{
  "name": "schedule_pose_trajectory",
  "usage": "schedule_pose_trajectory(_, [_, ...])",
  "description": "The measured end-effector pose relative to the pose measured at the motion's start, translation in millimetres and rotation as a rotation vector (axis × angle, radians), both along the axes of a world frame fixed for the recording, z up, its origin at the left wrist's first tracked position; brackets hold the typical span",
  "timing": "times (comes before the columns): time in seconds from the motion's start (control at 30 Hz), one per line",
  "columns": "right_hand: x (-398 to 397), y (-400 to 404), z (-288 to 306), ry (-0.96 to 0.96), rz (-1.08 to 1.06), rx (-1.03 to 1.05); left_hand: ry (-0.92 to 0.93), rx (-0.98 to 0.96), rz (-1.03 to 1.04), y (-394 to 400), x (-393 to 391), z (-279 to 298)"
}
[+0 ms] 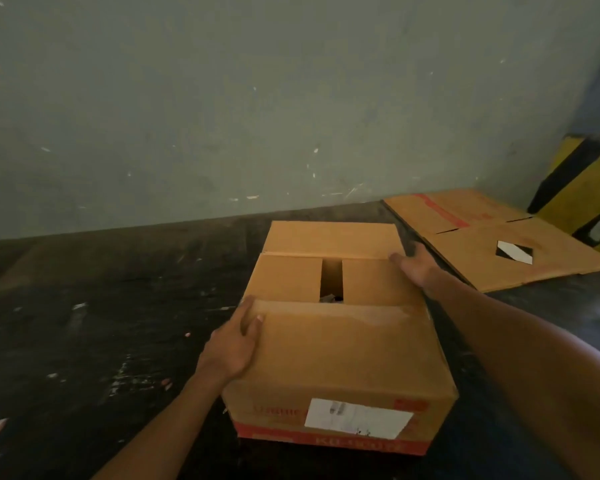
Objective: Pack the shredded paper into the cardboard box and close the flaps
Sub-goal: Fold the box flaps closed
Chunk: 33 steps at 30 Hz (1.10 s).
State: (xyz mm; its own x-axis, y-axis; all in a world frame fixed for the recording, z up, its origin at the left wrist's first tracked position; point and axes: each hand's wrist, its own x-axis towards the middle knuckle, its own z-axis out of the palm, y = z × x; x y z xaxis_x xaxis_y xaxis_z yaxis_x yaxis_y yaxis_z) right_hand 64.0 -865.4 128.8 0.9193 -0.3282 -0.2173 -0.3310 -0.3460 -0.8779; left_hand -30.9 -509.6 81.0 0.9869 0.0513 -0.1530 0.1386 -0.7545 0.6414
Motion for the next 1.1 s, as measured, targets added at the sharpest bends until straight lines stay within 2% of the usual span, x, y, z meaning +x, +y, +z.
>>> schedule_pose_trajectory(0.13, [30.6,-3.0,-5.7,0.024,-0.072,0.161,-0.001,-0.006,0.021,0.3,2.5,-3.1])
schedule_pose_trajectory(0.3, [48.0,-1.0,-0.8,-0.188,-0.245,0.333,-0.012,0.001,0.032,0.8,3.9,-3.3])
schedule_pose_trajectory(0.5, [31.8,-5.6,0.6,-0.297,-0.263,0.582,0.002,-0.059,0.025,3.1,4.6,-6.8])
schedule_pose_trajectory(0.6, [-7.0,-1.8,-3.6,-0.322,-0.165,0.653,0.016,-0.075,0.023,2.8,5.4,-5.1])
schedule_pose_trajectory(0.73, [-61.5,2.8,-10.8,-0.350,-0.049,0.363,0.037,-0.103,-0.053,4.0,9.6,4.5])
schedule_pose_trajectory(0.9, [-93.1,0.2,-30.5,-0.150,0.280,-0.213,-0.009,-0.216,-0.122,8.2,19.7,19.4])
schedule_pose_trajectory(1.1, [-102.2,17.6,-36.0,0.026,0.290,-0.411,0.050,-0.124,-0.118,1.7,21.1,12.4])
